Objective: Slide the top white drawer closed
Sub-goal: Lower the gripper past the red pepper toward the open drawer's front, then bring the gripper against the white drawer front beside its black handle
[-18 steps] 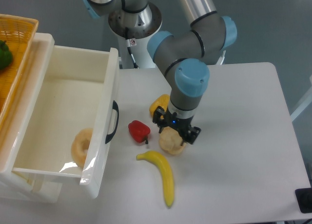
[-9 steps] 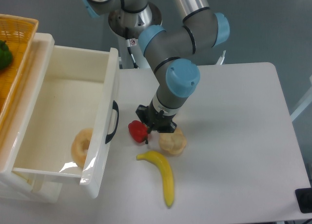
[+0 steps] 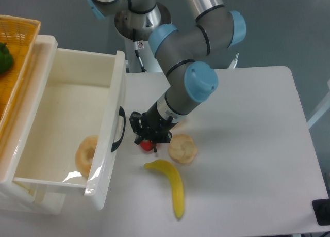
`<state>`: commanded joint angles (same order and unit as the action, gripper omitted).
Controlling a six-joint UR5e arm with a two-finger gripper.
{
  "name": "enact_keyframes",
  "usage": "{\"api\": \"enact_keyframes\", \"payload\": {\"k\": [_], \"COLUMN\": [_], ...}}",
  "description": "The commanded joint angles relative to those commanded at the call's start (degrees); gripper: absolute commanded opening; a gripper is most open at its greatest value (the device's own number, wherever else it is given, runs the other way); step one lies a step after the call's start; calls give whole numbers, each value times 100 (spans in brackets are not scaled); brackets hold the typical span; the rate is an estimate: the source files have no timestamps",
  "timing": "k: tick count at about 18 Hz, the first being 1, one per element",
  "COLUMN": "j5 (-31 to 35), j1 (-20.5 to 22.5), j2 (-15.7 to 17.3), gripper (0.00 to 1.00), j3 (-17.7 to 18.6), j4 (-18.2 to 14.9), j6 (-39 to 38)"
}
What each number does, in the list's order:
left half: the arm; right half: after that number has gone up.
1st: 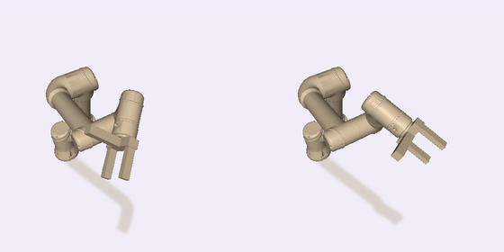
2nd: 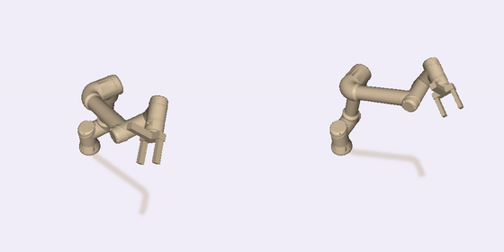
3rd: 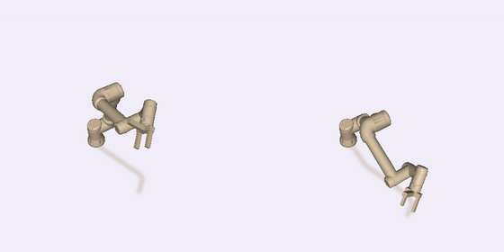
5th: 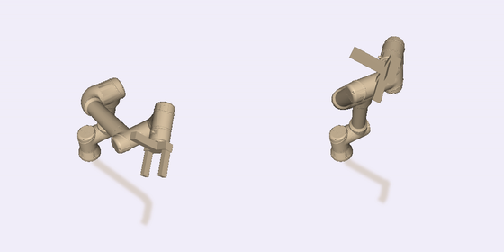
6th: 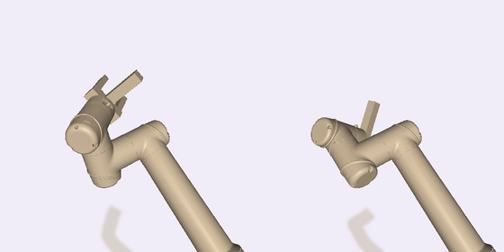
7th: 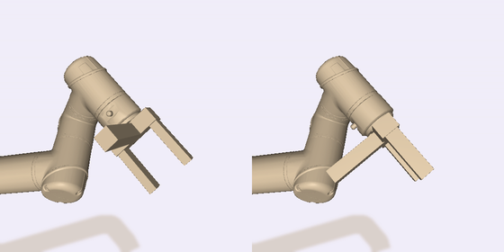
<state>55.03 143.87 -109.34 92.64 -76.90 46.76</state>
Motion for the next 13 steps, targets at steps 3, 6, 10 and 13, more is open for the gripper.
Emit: {"api": "enact_keyframes", "payload": {"k": [3, 6, 10, 13], "j5": [-54, -150, -203, -212], "j1": [18, -8, -35, -44], "j2": [17, 79, 175, 281], "gripper": [9, 9, 9, 9], "j3": [-27, -27, -9, -9], "j4": [-176, -220, -395, -632], "j6": [-36, -36, -36, -27]}}
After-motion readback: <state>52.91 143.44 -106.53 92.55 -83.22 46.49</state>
